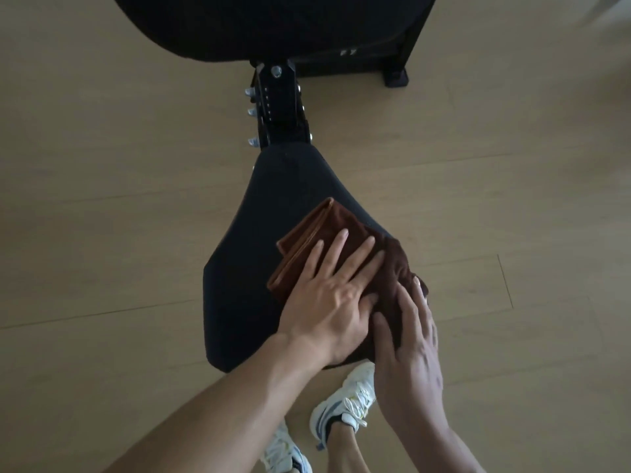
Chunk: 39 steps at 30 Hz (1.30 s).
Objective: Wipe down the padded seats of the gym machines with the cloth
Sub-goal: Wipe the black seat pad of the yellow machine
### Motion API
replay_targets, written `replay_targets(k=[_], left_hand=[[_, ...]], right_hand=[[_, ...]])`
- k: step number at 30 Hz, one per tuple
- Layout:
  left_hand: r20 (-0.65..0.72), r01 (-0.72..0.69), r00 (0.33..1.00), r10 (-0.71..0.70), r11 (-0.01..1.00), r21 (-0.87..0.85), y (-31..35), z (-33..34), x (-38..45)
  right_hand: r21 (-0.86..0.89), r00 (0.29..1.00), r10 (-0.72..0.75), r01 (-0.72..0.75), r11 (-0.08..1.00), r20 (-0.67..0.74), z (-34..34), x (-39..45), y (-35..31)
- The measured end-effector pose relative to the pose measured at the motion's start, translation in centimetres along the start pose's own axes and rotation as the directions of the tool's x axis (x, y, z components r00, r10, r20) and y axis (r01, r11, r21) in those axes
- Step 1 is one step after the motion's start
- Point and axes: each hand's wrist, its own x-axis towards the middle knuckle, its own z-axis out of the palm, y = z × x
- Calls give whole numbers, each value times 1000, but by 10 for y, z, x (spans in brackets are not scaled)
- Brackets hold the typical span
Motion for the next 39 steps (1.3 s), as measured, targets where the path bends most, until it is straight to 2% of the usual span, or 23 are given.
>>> replay_targets(k=[3, 7, 11, 17, 19, 21, 23, 27, 34, 39], left_hand=[[24, -12, 1000, 12, 999, 29, -9, -5, 22], [43, -3, 999, 3, 1000, 2, -22, -13, 54], [-19, 135, 990, -137, 987, -90, -44, -28, 86], [-143, 297, 939, -313, 947, -122, -110, -52, 104], [-138, 361, 910, -391, 911, -200, -127, -60, 105], [-115, 380, 888, -444, 853, -357, -137, -66, 104], [-120, 358, 882, -456, 813, -460, -136, -67, 96], [-188, 326, 870, -455, 819, -471, -126, -60, 60], [-165, 373, 858, -486, 811, -450, -121, -47, -13], [-170, 381, 813, -557, 731, -566, -120, -36, -56]], right_hand=[[-111, 998, -62, 58, 992, -33, 0, 19, 3], [-114, 992, -125, 128, 985, 35, -6, 60, -6], [-121, 960, -204, 229, 966, 192, 0, 134, -35], [-155, 894, -341, 396, 905, 291, 46, 195, -99], [-198, 859, -394, 470, 860, 326, 59, 202, -116], [-218, 827, -418, 518, 827, 376, 64, 209, -129], [-218, 807, -425, 540, 813, 411, 64, 211, -131], [-219, 766, -499, 611, 761, 404, 60, 193, -122], [-147, 698, -536, 663, 734, 474, 56, 141, -114], [-133, 671, -555, 688, 713, 492, 65, 99, -115]])
